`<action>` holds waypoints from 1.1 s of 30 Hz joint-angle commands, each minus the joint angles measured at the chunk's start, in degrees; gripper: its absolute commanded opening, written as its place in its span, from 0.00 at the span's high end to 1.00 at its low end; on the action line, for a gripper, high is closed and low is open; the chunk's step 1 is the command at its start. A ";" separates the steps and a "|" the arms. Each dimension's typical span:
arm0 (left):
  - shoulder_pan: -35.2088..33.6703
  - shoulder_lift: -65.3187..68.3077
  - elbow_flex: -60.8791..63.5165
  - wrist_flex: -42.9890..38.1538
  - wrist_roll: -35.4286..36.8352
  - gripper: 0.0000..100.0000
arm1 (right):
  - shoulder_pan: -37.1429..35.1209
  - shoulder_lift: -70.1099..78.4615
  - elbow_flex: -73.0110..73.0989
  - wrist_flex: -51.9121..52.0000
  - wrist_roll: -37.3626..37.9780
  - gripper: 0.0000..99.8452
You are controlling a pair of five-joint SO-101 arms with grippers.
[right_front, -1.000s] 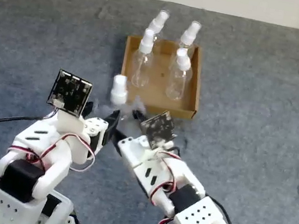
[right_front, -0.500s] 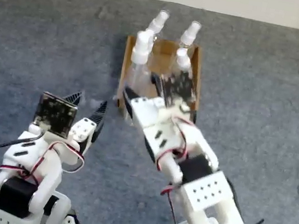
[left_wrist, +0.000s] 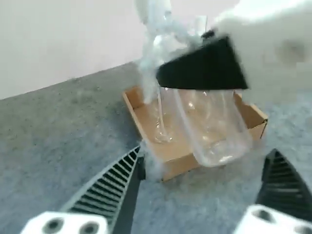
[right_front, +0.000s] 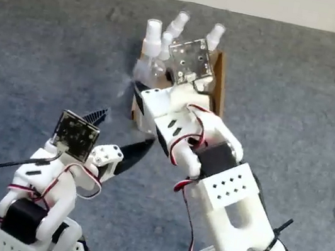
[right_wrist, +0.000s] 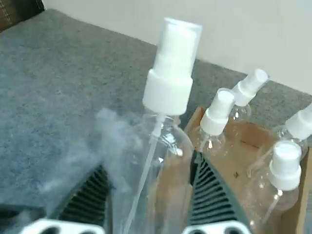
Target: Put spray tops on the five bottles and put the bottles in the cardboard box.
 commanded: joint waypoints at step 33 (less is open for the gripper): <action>-4.97 -0.31 5.05 -10.29 -3.08 0.74 | 4.70 -12.79 -8.22 12.18 3.60 1.00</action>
